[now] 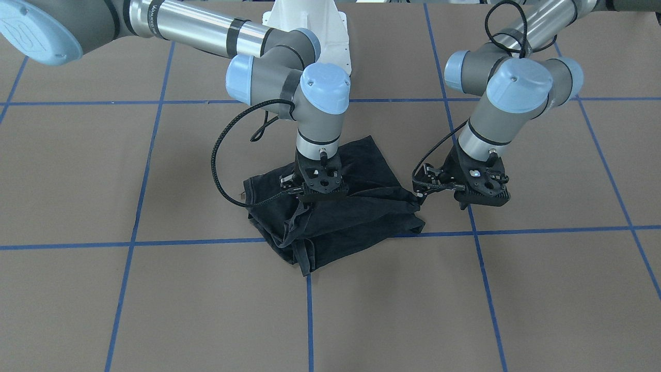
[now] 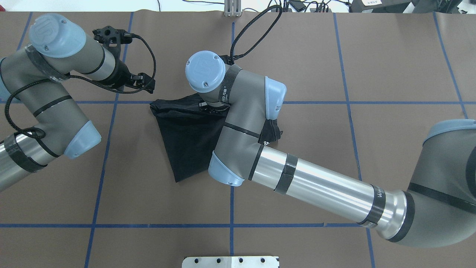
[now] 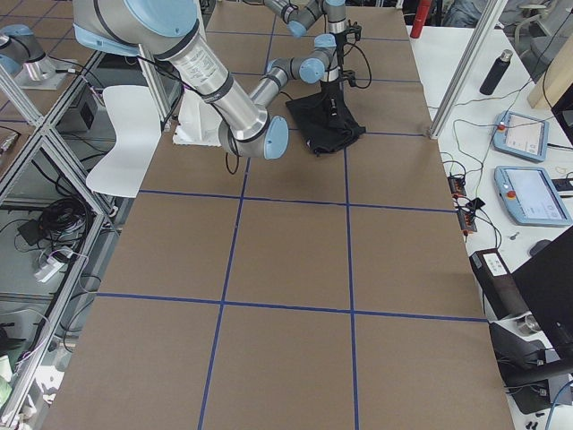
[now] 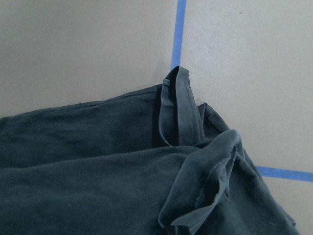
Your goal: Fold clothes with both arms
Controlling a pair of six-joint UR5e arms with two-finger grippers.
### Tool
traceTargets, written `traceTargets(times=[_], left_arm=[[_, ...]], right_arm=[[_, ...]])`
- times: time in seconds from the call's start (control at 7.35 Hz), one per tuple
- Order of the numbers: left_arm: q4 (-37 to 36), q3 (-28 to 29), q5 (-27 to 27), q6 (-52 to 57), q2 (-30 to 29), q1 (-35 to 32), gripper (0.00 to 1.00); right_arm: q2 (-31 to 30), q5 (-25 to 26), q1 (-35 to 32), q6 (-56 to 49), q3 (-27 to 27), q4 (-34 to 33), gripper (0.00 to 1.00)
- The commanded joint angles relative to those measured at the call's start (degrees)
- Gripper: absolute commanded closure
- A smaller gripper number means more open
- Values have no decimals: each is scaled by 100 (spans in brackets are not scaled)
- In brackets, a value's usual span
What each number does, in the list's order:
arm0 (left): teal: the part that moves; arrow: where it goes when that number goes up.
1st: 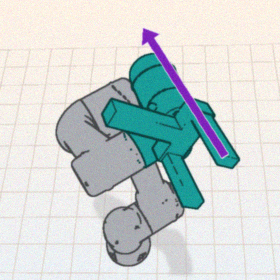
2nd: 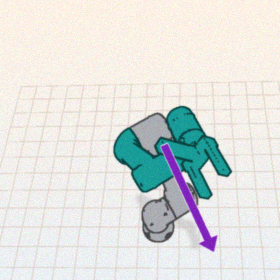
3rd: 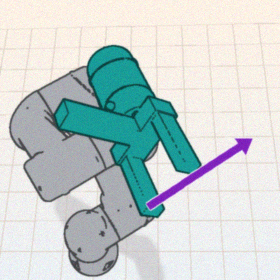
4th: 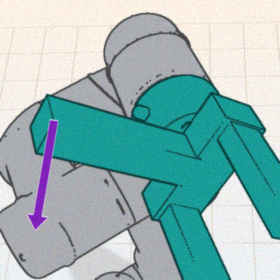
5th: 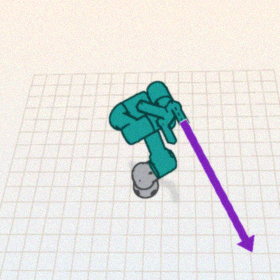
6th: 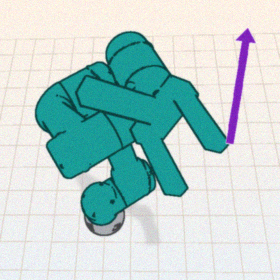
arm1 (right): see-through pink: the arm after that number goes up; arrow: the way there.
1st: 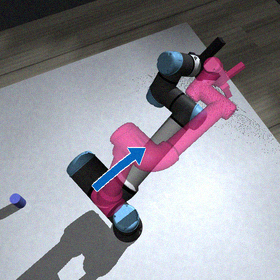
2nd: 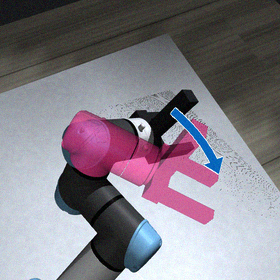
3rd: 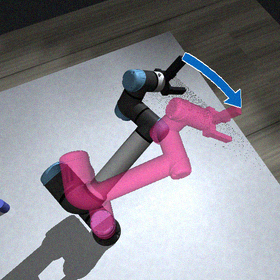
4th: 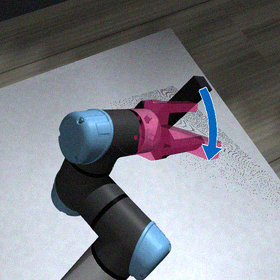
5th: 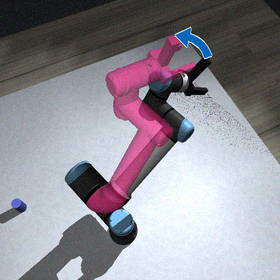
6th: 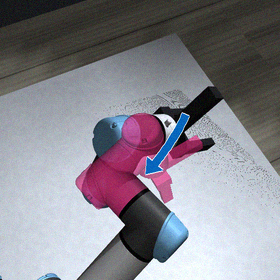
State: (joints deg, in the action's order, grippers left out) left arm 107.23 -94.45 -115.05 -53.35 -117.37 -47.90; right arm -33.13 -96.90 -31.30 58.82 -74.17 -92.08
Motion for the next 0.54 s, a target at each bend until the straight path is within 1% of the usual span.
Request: traceTargets(times=[0.0, 0.14, 0.27, 0.41], left_arm=[[0, -38, 0, 0, 21, 0, 0], [0, -47, 0, 0, 21, 0, 0], [0, -38, 0, -9, 21, 0, 0], [0, -38, 0, -9, 21, 0, 0]], right_arm=[[-185, 57, 71, -143, -230, -152, 86], [-177, 57, 80, -143, -247, -152, 88], [-142, 40, 46, -143, -247, -152, 100], [-107, 13, -50, -143, -239, -161, 100]])
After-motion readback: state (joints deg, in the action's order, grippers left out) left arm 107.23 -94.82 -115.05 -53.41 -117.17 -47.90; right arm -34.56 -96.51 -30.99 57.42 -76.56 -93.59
